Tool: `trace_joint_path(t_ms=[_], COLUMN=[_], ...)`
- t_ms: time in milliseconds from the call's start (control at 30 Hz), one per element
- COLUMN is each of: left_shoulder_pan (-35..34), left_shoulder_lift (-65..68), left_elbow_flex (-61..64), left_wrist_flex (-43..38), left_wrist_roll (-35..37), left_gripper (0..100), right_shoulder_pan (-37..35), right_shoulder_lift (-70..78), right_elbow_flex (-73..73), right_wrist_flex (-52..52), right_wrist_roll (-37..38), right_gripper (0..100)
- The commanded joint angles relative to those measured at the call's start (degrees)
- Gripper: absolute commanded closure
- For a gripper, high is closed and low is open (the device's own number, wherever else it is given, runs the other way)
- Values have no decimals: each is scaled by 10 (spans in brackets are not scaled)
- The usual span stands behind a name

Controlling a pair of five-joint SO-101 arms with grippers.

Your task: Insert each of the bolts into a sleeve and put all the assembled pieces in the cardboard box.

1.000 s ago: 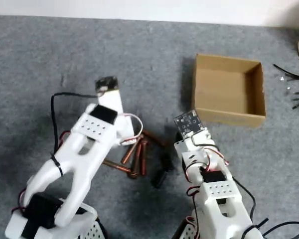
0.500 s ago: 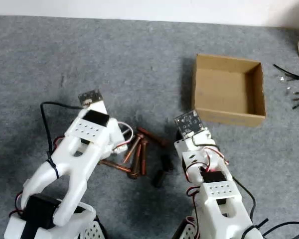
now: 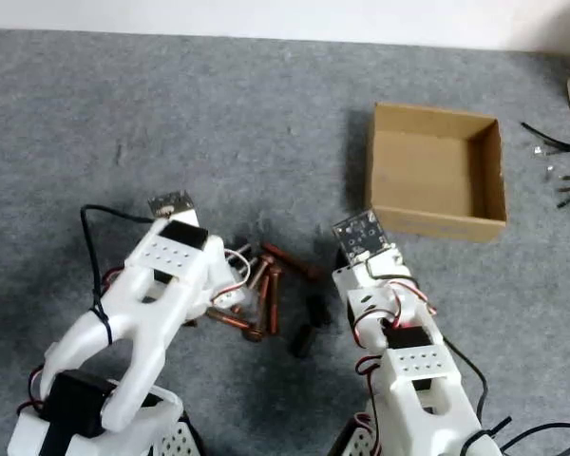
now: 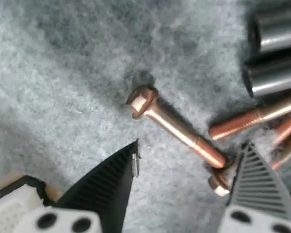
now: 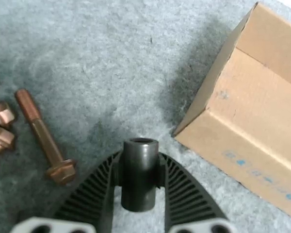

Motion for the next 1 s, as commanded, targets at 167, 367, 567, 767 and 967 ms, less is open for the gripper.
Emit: trace_joint_path(t_ms=[167,367,567,767,967], left_shoulder_pan=[-18,-40,-51,-52,-52], left_shoulder_lift=[-20,-20,-19,-19,-19], left_elbow_flex=[56,104,110,110,138], left_wrist_flex=[-72,-160,-167,-170,-221], left_wrist_roll=[5,6,6,6,6], left_gripper=[699,699,699,798,1000], right_shoulder_pan=[7,7,7,7,7], right_shoulder_lift=[-14,-14,-14,-14,-14], right_elbow_flex=[-5,-5,-5,-5,-5], right_wrist_flex=[-17,-17,-17,-18,-18], right_wrist_roll=[3,3,3,3,3], right_gripper=[995,995,995,995,995])
